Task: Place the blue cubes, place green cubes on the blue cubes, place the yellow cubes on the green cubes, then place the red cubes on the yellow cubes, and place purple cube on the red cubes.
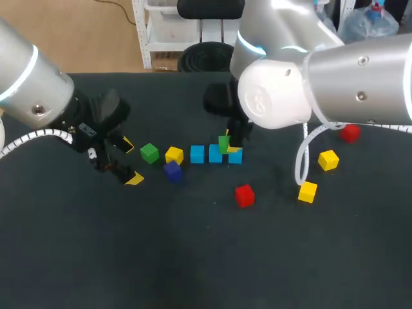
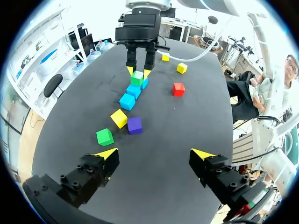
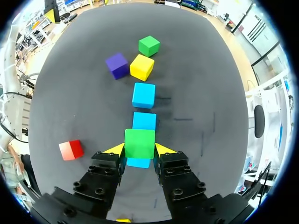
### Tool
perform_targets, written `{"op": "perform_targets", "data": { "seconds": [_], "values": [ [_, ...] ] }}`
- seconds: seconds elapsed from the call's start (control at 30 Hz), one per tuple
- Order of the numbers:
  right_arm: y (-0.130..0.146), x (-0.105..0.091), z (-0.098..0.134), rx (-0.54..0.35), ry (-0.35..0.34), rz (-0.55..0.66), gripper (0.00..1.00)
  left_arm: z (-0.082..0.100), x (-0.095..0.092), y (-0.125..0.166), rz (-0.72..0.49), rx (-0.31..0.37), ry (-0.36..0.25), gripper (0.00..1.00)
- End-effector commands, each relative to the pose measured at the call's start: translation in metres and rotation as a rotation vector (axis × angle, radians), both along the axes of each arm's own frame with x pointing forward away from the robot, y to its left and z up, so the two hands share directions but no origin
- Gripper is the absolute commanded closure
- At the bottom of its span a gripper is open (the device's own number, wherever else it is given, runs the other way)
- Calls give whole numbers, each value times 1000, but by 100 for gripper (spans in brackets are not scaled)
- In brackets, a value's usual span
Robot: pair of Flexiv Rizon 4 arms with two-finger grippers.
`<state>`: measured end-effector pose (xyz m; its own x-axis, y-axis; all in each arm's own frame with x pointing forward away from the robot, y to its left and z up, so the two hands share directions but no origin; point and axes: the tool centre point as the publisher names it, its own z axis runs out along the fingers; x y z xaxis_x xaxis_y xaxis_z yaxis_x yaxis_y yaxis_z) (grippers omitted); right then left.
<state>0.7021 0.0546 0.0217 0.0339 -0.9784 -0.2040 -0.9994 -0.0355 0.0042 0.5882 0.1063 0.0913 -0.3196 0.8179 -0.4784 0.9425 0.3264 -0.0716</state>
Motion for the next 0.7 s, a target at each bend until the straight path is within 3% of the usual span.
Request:
{"op": "perform_targets", "data": {
  "seconds": [0.03, 0.7],
  "values": [
    [1, 2, 0, -3, 4, -2, 100, 0, 1, 1, -2, -1, 1, 0],
    [0, 4, -2, -7, 6, -10, 100, 0, 1, 1, -2, -1, 1, 0]
  ]
}}
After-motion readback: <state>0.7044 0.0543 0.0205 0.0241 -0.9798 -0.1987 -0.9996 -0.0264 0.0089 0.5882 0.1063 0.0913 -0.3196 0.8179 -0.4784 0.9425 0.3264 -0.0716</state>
